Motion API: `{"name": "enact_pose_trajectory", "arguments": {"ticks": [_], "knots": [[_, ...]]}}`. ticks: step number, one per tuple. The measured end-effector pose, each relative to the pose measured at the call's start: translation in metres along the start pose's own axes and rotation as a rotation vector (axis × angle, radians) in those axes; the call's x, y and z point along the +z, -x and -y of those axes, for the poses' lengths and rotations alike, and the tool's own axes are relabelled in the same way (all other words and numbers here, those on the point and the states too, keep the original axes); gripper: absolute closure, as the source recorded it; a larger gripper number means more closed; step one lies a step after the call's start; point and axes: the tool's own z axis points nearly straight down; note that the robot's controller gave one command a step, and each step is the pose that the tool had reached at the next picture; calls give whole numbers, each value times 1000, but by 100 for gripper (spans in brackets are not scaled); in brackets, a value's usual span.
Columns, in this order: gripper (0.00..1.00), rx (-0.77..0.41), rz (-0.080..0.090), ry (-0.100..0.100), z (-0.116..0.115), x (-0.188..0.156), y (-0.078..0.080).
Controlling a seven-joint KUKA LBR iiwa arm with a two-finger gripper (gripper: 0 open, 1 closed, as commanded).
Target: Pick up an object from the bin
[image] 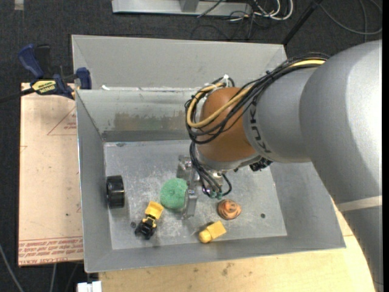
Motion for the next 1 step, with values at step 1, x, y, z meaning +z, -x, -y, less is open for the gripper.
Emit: {"name": "enact_pose_trajectory", "arguments": {"ticks": [1], "knots": [[100,1,-2,-1,-7,2,5]]}}
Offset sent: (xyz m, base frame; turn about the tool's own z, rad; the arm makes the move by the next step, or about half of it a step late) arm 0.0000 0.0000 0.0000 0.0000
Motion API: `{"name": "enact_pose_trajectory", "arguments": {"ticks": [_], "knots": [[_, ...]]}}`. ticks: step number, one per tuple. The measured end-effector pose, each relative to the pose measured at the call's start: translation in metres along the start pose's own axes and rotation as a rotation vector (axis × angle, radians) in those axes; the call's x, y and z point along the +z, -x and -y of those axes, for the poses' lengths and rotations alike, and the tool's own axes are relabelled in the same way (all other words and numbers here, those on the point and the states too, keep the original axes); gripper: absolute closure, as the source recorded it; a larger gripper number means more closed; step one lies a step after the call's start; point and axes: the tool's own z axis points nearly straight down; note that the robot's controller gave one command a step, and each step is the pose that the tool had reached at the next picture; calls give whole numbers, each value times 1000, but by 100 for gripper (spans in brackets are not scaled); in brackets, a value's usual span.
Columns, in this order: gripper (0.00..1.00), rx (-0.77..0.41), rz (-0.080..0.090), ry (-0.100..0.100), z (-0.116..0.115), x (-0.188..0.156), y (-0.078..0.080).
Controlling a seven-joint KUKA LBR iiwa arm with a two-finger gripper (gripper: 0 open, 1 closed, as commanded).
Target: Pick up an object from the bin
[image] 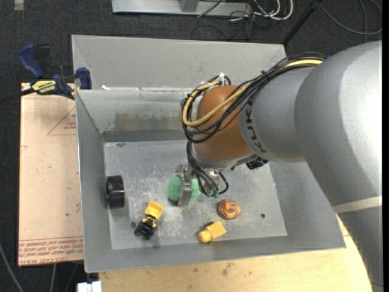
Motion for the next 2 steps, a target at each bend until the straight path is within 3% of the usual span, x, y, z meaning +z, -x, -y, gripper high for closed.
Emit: {"name": "enact_pose_trajectory", "arguments": {"ticks": [1,2], "knots": [[100,-2,0,0,4,0,0],[100,-49,4,1,-18,-140,0]]}}
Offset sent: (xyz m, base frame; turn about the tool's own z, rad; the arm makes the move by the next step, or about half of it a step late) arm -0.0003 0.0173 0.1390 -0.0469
